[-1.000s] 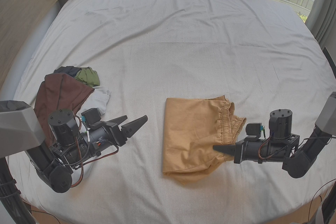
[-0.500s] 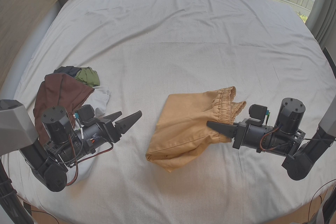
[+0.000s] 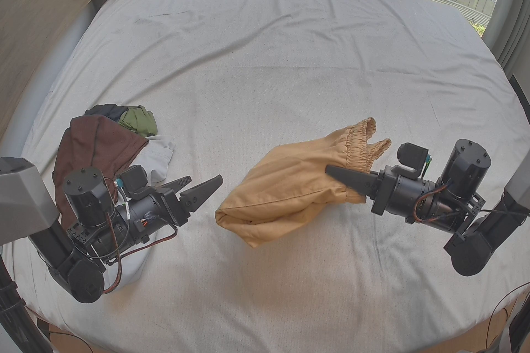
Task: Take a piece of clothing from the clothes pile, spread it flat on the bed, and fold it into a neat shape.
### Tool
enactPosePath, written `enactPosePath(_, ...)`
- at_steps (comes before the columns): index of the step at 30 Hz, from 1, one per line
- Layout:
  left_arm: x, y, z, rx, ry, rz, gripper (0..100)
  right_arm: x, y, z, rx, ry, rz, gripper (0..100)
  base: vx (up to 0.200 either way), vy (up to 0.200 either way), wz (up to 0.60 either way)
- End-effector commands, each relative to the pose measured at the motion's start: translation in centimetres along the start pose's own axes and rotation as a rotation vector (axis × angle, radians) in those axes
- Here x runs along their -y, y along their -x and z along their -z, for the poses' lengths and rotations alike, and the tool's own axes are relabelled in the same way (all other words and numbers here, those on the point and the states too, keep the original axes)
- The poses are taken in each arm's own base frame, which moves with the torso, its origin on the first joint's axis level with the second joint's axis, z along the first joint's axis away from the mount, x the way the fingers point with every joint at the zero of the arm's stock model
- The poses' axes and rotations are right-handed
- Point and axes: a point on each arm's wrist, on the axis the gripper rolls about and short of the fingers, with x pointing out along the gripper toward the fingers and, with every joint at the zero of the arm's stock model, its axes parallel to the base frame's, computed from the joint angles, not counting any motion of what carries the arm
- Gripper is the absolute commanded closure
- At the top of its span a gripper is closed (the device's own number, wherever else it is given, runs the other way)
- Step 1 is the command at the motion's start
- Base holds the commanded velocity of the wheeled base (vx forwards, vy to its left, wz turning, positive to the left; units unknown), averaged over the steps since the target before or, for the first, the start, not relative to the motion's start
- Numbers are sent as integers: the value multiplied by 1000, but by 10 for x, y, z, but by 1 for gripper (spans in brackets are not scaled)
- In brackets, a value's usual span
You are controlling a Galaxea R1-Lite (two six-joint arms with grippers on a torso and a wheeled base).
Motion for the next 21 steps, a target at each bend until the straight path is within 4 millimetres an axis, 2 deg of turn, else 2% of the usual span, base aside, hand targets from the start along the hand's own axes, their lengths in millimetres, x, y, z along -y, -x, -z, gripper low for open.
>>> enactPosePath(1,0,0,0,2,0,0,0,1,-9,-15,47,11,-25,100,0,0,0)
enactPosePath(6,0,0,0,0,1,1,0,2,-17,-31,92,-6,-44,100,0,0,0)
enactPosePath(13,0,0,0,-1,2,3,0,7,-25,-39,93,-9,-40,100,0,0,0)
enactPosePath(21,0,0,0,-1,6,-1,0,21,-38,-54,115,2,-25,100,0,0,0)
